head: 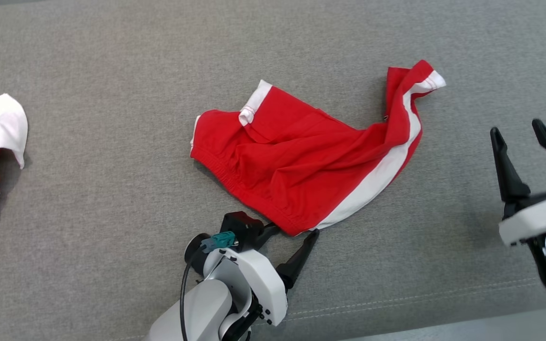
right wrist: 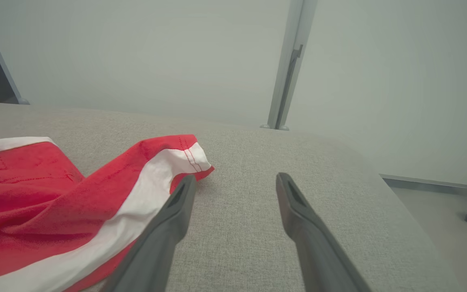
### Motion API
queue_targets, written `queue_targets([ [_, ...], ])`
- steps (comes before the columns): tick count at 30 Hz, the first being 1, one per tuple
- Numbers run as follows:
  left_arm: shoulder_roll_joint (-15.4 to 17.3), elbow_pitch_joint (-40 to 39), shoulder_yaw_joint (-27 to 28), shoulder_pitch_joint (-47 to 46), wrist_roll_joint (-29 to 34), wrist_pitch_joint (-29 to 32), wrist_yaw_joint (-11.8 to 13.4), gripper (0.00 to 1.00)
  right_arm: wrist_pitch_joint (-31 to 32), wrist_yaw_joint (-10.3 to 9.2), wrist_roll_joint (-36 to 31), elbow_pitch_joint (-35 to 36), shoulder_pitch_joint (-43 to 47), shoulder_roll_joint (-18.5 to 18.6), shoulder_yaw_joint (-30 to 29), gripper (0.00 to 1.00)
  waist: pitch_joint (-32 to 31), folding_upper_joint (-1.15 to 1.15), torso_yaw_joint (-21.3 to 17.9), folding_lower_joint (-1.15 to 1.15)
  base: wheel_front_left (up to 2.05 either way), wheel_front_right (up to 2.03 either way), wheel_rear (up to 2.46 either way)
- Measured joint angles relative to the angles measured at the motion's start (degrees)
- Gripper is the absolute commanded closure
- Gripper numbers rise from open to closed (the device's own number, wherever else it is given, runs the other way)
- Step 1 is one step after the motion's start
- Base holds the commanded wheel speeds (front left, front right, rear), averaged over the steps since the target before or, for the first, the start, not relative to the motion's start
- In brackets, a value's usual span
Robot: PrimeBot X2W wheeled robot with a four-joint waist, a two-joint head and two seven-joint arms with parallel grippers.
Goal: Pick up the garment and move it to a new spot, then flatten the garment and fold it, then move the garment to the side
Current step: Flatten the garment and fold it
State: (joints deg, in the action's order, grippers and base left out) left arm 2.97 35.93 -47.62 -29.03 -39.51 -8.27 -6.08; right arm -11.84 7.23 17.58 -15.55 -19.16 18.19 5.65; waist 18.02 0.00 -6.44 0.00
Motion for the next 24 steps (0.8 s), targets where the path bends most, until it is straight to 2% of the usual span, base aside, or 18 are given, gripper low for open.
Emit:
queue_targets([
  [9, -0.4, -1.4, -4.4, -2.5, 0.0, 0.2, -0.6, 0.00, 3.4, 0.02, 3.4, -10.1, -13.9, 7.6, 11.5, 0.00, 2.6, 0.00, 3.4, 0.00, 0.00, 0.00, 0.00],
  [18, -0.4, -4.0, -9.0, -5.3, -1.7, 0.2, -0.9, 0.02, 4.8, 0.02, 7.9, -19.5, -22.9, 10.6, 20.4, 0.00, 5.3, 0.00, 6.9, 0.00, 0.00, 0.00, 0.00],
  [20, -0.5, -4.2, -9.6, -5.6, -2.3, 0.2, -0.9, 1.00, 4.6, 0.02, 8.8, -21.0, -24.2, 11.1, 21.5, 0.00, 5.6, 0.00, 7.4, -0.01, 0.00, 0.00, 0.00],
  [24, -0.4, -4.2, -10.9, -6.0, -3.0, 0.1, -0.9, 1.00, 3.4, 0.02, 9.7, -23.0, -26.1, 11.2, 24.5, 0.00, 6.0, 0.00, 7.8, -0.01, 0.00, 0.00, 0.00],
])
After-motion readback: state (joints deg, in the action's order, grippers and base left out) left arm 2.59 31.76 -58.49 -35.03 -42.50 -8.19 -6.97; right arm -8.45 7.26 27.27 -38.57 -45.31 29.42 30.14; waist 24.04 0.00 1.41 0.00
